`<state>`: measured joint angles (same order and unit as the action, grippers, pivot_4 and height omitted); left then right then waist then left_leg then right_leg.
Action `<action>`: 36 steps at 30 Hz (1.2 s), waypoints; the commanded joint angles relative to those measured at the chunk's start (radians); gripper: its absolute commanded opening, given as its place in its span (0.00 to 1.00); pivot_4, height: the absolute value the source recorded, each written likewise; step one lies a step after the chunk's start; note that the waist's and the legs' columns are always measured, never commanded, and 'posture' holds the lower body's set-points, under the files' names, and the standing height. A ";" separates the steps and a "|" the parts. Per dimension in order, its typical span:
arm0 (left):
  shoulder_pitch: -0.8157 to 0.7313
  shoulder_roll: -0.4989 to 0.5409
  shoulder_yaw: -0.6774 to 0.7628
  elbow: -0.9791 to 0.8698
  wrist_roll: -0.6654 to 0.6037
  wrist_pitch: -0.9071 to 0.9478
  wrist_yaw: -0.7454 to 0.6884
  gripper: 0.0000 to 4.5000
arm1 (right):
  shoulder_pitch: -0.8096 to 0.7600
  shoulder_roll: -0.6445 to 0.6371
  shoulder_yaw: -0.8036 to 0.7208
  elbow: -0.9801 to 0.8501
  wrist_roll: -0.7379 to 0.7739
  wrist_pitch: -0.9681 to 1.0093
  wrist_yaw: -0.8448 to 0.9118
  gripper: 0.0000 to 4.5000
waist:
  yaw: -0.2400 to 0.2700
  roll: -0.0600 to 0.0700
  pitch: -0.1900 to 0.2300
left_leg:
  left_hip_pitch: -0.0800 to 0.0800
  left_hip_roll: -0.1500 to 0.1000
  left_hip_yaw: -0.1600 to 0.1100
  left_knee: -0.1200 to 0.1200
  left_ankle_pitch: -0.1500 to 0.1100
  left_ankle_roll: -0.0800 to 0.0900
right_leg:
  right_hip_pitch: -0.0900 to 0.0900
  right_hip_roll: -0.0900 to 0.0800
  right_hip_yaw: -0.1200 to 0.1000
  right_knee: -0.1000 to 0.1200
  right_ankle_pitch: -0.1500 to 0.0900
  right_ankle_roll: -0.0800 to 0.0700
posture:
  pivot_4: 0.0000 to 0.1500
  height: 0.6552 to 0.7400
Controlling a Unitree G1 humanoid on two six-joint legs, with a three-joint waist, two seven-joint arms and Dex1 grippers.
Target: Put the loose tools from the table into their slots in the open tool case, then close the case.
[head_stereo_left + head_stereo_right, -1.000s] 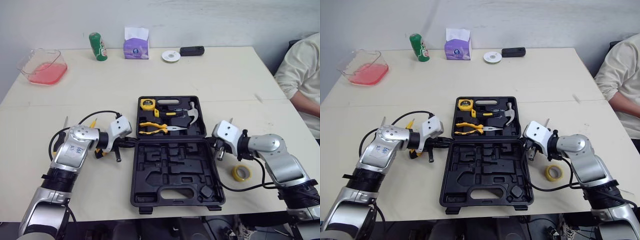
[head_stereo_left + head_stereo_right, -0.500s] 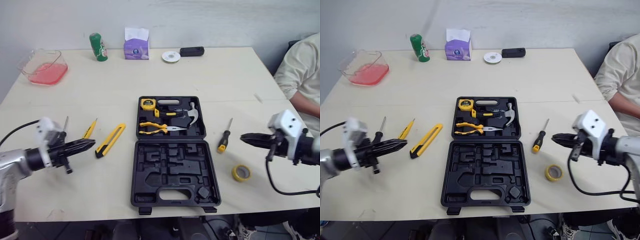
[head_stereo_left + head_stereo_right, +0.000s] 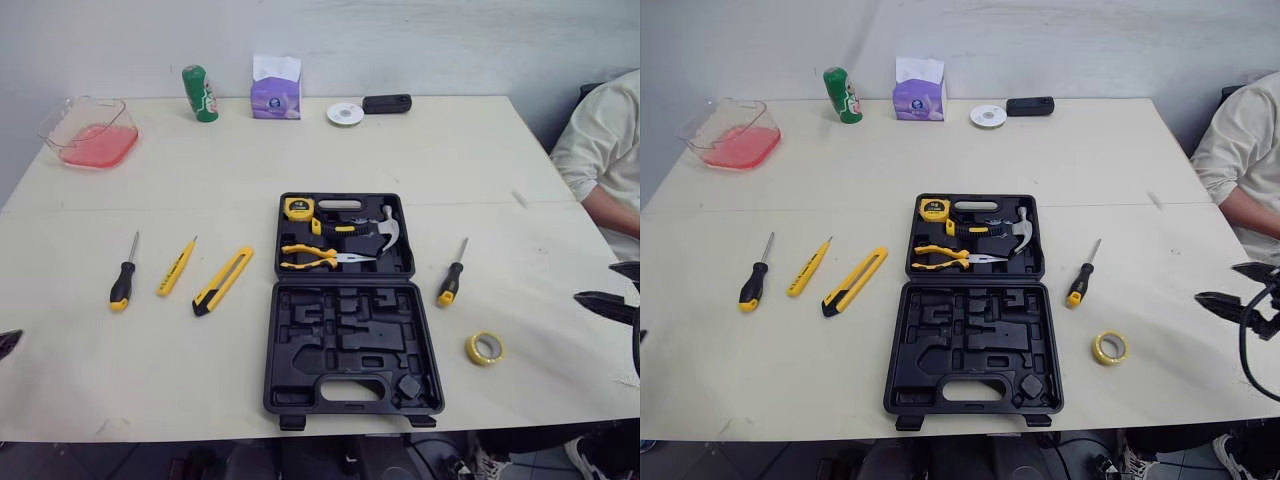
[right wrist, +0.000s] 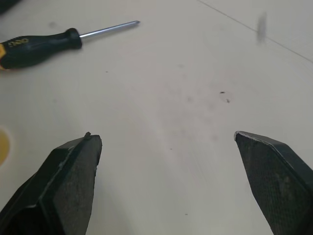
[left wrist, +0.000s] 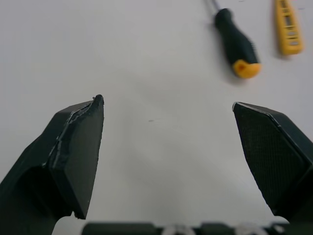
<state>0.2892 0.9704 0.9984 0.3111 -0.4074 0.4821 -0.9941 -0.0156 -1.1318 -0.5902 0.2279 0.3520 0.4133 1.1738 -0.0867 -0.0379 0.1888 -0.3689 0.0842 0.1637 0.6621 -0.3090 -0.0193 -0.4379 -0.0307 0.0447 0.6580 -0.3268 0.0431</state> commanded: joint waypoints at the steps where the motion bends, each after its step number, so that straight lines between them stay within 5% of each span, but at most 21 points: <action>1: -0.019 0.009 -0.012 0.007 -0.010 -0.019 0.018 0.99 | -0.011 -0.019 -0.001 0.001 -0.004 -0.027 -0.004 1.00 | 0.000 0.000 0.000 | 0.000 0.000 0.000 0.000 0.000 0.000 | 0.000 0.000 0.000 0.000 0.000 0.000 | 1.00 0.82; 5: -0.063 -0.037 -0.064 -0.057 -0.038 0.019 0.072 0.99 | -0.027 -0.003 0.026 -0.040 0.013 -0.016 -0.019 1.00 | 0.000 0.000 0.000 | 0.000 0.000 0.000 0.000 0.000 0.000 | 0.000 0.000 0.000 0.000 0.009 0.017 | 1.00 0.82; 15: -0.197 -0.173 -0.197 -0.521 -0.141 0.470 0.436 0.99 | -0.219 0.193 0.172 -0.564 0.355 0.303 -0.174 1.00 | 0.000 0.000 0.000 | 0.000 0.002 -0.001 0.000 0.002 -0.006 | 0.000 0.004 0.000 0.003 0.010 0.018 | 1.00 0.82; 22: -0.313 -0.161 -0.304 -0.455 -0.093 0.582 0.559 0.99 | -0.452 0.334 0.403 -0.722 0.487 0.381 -0.226 1.00 | 0.003 -0.001 0.000 | -0.002 0.000 -0.002 0.001 0.004 -0.008 | -0.001 0.003 0.000 0.003 0.010 0.018 | 1.00 0.82; 31: -0.402 -0.146 -0.501 -0.274 -0.011 0.442 0.504 0.99 | -0.663 0.394 0.535 -0.677 0.520 0.372 -0.154 1.00 | 0.011 -0.004 -0.002 | -0.003 0.001 -0.002 0.001 0.004 -0.008 | -0.001 0.002 -0.002 0.003 0.010 0.017 | 1.00 0.82; 36: -0.429 -0.150 -0.547 -0.223 0.022 0.385 0.504 0.59 | -0.692 0.431 0.556 -0.649 0.506 0.362 -0.166 1.00 | 0.015 -0.002 -0.003 | -0.002 0.000 -0.003 0.001 0.005 -0.006 | -0.001 0.000 -0.002 0.005 0.010 0.017 | 1.00 0.82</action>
<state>-0.1391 0.8316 0.4683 0.0653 -0.3872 0.8592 -0.4846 -0.6876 -0.7050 -0.0243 -0.4160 0.8540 0.7923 1.0089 -0.0721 -0.0401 0.1858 -0.3707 0.0841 0.1606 0.6632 -0.3043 -0.0251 -0.4388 -0.0301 0.0421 0.6630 -0.3166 0.0598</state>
